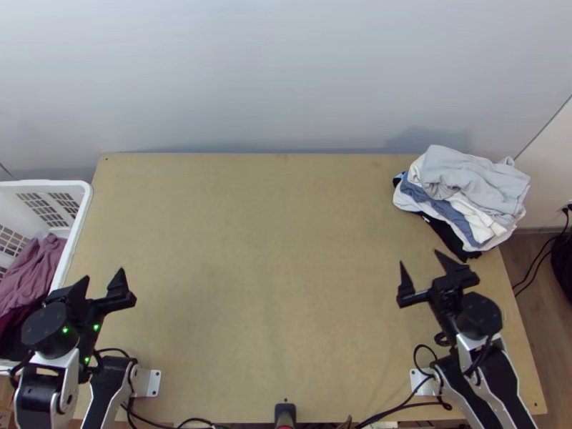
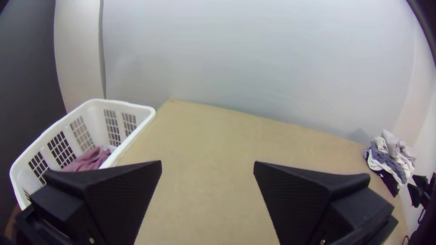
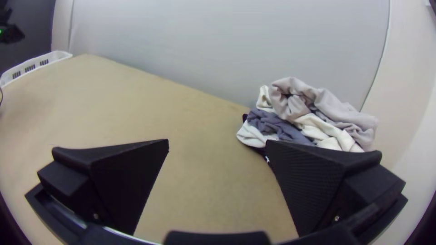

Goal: Fold the t-shirt

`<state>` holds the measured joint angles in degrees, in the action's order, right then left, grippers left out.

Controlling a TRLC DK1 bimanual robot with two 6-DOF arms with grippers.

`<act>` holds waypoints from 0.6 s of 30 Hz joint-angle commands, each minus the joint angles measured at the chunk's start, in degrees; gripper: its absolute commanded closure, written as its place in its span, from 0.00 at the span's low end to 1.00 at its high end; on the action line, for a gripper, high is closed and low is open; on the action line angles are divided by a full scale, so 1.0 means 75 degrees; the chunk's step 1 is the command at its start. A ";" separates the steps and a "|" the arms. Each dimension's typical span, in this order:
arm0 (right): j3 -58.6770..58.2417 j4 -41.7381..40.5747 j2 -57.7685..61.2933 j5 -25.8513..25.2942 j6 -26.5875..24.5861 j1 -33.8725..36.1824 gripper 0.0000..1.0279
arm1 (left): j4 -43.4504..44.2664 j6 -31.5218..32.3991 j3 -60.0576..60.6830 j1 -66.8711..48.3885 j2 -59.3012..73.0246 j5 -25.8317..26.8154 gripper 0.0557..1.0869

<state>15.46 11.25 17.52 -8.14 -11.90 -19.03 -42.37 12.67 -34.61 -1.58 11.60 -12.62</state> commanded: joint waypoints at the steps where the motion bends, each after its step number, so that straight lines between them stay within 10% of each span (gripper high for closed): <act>1: -0.0714 -0.0339 -0.1058 0.0066 -0.0839 -0.0405 0.04 | 0.1981 -0.1044 0.1169 0.0352 -0.0105 0.0007 0.04; 18: -0.1628 -0.0386 -0.2371 0.0242 -0.0405 0.0240 0.04 | 0.2708 -0.1431 0.2880 0.0317 -0.1546 -0.0051 0.04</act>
<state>7.01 8.40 0.93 -7.46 -15.25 -20.36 -21.74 2.07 -14.39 0.86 1.28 -13.10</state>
